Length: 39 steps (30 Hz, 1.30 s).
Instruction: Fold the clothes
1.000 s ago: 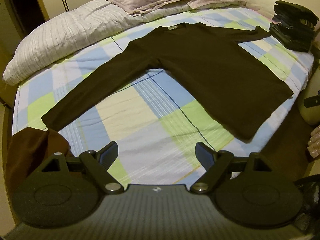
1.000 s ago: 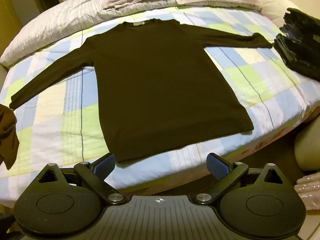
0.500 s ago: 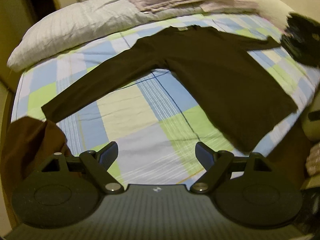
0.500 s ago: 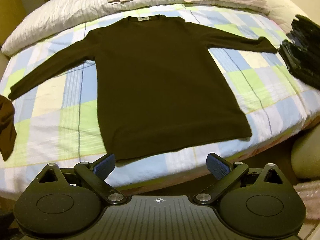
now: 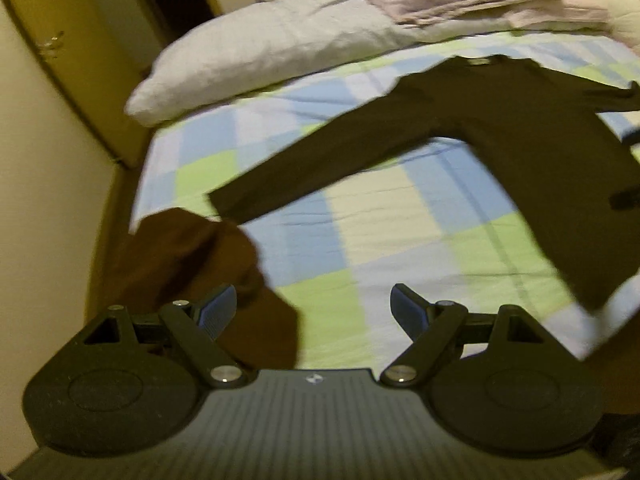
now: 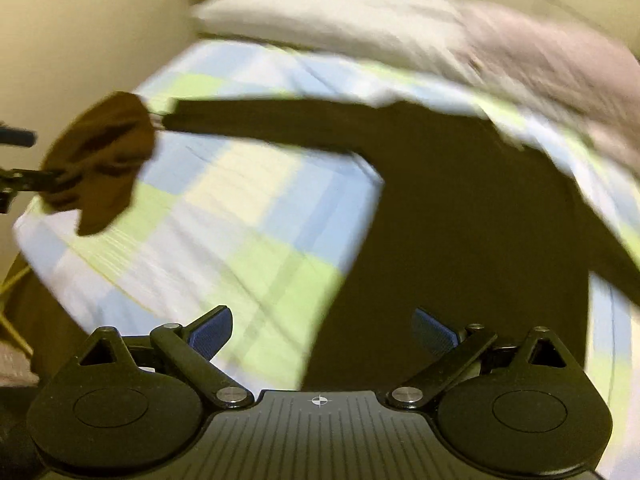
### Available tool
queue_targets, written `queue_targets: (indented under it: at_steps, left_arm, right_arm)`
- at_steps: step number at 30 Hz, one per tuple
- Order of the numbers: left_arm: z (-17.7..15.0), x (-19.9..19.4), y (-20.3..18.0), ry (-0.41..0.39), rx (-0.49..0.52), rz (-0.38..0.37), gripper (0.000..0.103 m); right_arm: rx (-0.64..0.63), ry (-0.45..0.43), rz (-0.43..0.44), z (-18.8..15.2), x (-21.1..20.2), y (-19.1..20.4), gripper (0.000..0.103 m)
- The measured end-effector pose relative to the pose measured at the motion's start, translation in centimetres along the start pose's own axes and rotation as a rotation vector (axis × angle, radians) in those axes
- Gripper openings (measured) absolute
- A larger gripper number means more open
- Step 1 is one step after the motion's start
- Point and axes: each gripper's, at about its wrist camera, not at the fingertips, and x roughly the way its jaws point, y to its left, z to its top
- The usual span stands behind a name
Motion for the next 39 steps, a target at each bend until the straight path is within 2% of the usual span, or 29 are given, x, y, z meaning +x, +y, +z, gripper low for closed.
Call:
queue_targets:
  at_steps: [2,7,10,14,18,23,28,29,30,34,36,39]
  left_arm:
    - [0.3,1.2,2.4,-0.007,-0.008,0.019,0.082]
    - [1.7,6.2,8.3,-0.035,-0.008,0.011,0.082]
    - [2.2,9.3,11.2,-0.049,0.003,0.010,0.082]
    - [2.6,13.3,14.9,-0.067,0.018,0.011,0.081]
    - [1.7,15.7,17.3,-0.078,-0.016,0.007,0.081]
    - [-0.8,17.3,18.4,-0.035,-0.085,0.006,0.081]
    - [-2.5,17.9,19.1,0.020,-0.153,0.011,0.081]
    - [-2.7,17.9,19.1,0.027,-0.161,0.013,0.081]
    - [-2.7,17.8,19.1,0.032,-0.166,0.014,0.081]
    - [-1.6,17.0,18.3,0.016,-0.150,0.006,0.081]
    - [-0.3,16.8,17.3,-0.003,-0.131,-0.012,0.081]
    - [2.1,16.9,15.1,-0.035,-0.084,-0.053,0.081]
  right_arm:
    - [-0.097,-0.039,0.021,3.1,1.7,2.2,0.070]
    - [-0.265,-0.103,0.065,10.4,7.5,7.9,0.068]
    - [-0.335,-0.123,0.108,14.6,12.1,11.0,0.053]
    - [-0.433,-0.095,0.163,18.7,20.6,15.0,0.051]
    - [-0.530,-0.094,0.212,20.8,28.1,18.7,0.051]
    - [-0.663,-0.092,0.231,21.8,36.3,22.0,0.051]
    - [-0.814,-0.141,0.247,21.5,40.1,23.4,0.051]
    - [-0.808,-0.145,0.243,21.7,40.2,23.3,0.034]
    - [-0.799,-0.145,0.234,22.0,40.1,23.1,0.002]
    - [-0.682,-0.205,0.220,23.7,36.7,20.7,0.002]
    - [-0.533,-0.233,0.225,25.1,34.3,17.9,0.002]
    - [-0.256,-0.301,0.206,27.3,29.4,11.2,0.002]
